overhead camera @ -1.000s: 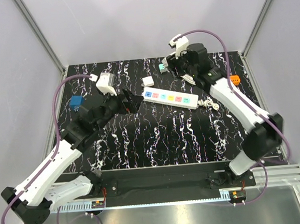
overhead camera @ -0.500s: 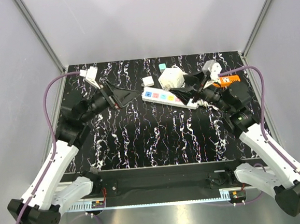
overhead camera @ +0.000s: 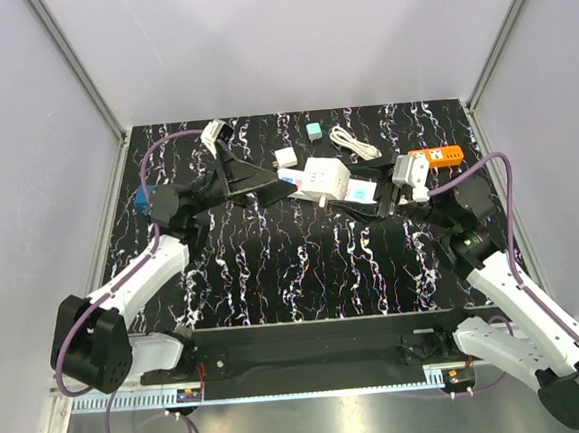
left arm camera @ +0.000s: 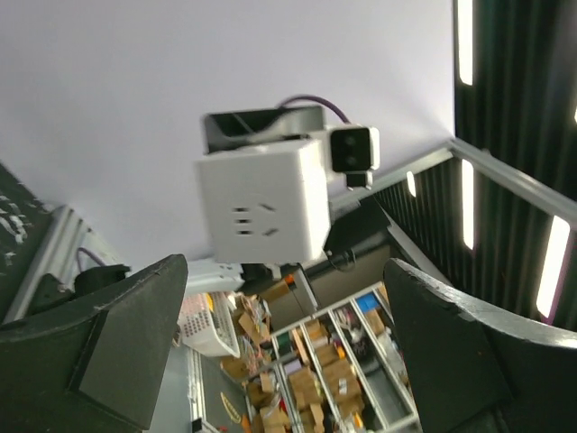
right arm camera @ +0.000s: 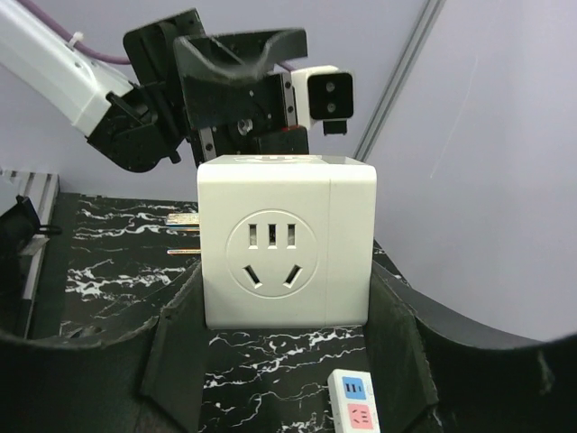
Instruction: Insert the plug
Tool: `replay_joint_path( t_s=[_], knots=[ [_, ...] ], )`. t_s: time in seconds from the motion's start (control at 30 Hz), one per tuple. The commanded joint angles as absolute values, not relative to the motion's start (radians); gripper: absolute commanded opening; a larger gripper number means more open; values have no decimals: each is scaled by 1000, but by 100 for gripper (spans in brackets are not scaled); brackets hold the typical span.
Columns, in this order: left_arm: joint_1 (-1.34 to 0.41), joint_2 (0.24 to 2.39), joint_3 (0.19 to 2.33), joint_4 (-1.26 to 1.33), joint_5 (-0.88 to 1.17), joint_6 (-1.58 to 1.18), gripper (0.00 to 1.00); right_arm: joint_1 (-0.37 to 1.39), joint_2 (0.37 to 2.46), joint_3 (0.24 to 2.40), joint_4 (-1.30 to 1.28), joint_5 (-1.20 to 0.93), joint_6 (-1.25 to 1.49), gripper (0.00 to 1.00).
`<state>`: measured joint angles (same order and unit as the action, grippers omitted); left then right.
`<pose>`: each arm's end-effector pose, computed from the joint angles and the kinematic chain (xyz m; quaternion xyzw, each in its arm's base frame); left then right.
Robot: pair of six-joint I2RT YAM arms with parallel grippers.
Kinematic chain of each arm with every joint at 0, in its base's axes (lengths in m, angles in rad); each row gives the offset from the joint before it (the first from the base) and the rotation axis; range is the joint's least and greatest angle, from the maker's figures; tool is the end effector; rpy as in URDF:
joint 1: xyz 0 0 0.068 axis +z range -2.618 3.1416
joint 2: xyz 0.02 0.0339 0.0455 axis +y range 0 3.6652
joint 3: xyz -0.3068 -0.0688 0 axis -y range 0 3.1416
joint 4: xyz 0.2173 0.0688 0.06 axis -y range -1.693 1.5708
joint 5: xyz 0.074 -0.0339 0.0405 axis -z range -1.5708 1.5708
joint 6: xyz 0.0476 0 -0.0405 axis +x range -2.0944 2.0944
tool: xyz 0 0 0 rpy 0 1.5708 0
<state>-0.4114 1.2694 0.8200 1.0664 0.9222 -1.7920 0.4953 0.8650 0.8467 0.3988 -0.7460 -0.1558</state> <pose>0.1998 -0.1286 0.4256 0.0430 0.5687 -0.8020 0.1775 0.1083 0.0952 0.4435 -0.4529 0.3981 0.3316 0.7255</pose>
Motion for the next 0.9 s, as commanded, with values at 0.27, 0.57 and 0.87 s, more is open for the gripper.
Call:
replay_joint_path(
  t_s=[0.27,0.57,0.87],
  knots=[
    [-592,1321,905,1143,916,-1718,94,512,871,888,492,-761,-203,0],
    [-592,1379,943,1107,899,-1664,93,523,865,851,512,-767,-184,0],
    [-597,1489,960,1449,848,-1884,57,532,873,787,577,-744,-149,0]
  ],
)
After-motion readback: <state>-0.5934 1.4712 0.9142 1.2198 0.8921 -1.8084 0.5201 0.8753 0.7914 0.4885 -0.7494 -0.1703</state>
